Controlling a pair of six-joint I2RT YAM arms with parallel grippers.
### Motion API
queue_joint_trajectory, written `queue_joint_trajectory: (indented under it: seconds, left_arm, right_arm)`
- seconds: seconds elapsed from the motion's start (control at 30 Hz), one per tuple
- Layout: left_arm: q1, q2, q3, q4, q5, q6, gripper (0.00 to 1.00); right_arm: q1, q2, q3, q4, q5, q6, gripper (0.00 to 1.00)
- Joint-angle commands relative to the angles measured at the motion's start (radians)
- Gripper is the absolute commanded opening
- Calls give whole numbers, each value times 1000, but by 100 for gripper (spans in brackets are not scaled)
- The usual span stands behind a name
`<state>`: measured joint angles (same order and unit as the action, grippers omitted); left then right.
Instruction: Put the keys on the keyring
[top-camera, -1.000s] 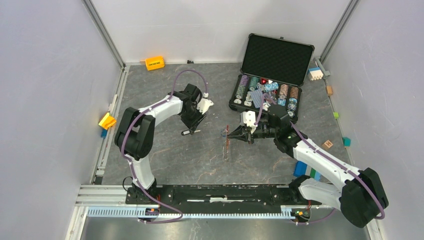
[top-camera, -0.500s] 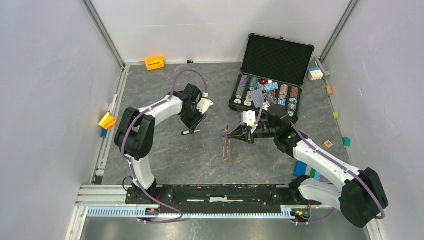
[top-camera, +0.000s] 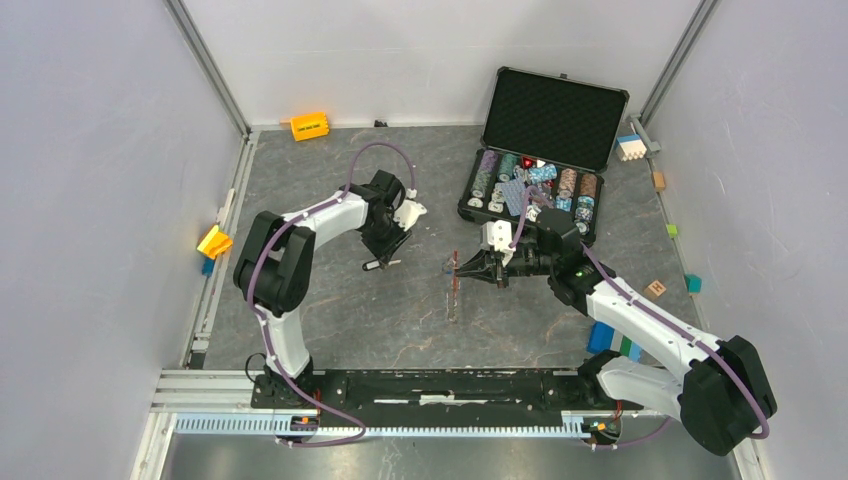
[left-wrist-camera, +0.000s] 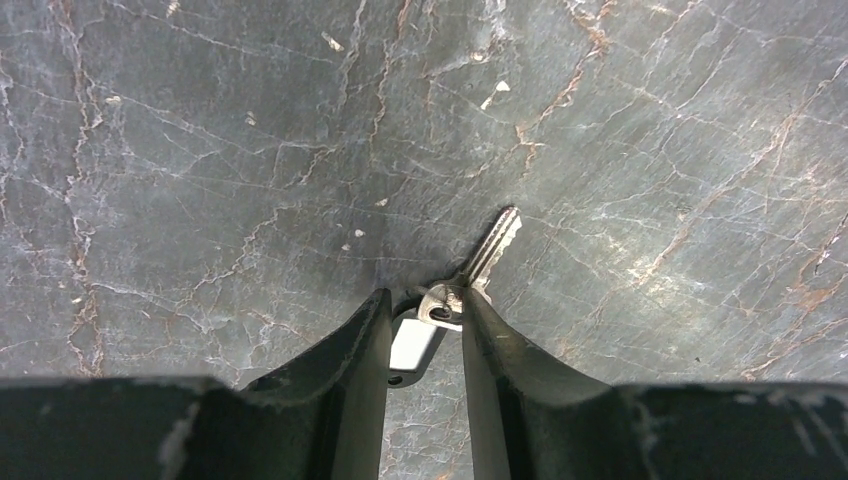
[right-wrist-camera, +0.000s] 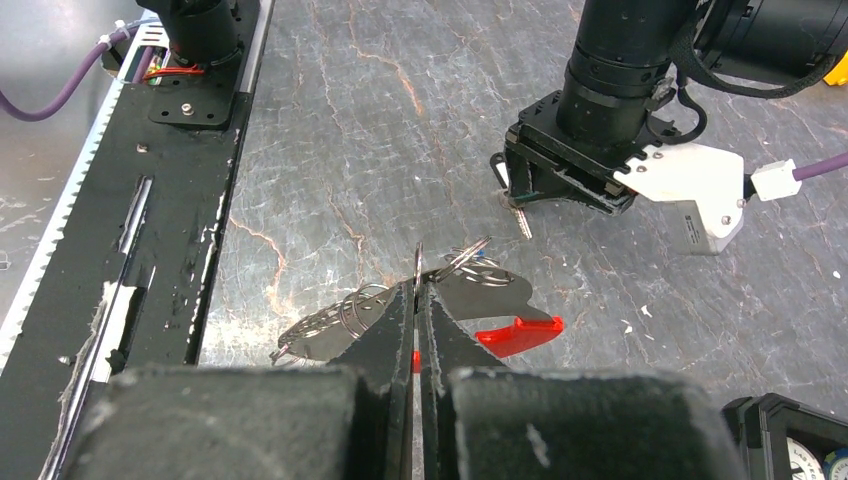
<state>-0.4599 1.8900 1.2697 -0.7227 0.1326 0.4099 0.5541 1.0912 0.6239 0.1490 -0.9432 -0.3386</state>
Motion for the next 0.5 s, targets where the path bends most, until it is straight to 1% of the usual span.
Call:
queue_joint_trajectory:
  seconds: [0.0,0.37,0.47]
  left_arm:
    - [-3,2,7,23,-2,-18,37]
    - [-3,-10,-1,23,-5,-12,23]
    - [-3,-22,-1,23,-8,-7,22]
  right_arm:
    - [-6,-7,3,35,-28,9,0]
    - [-8,-5,2,38,-32,15,0]
    - [-10,-4,2,39,-32,15,0]
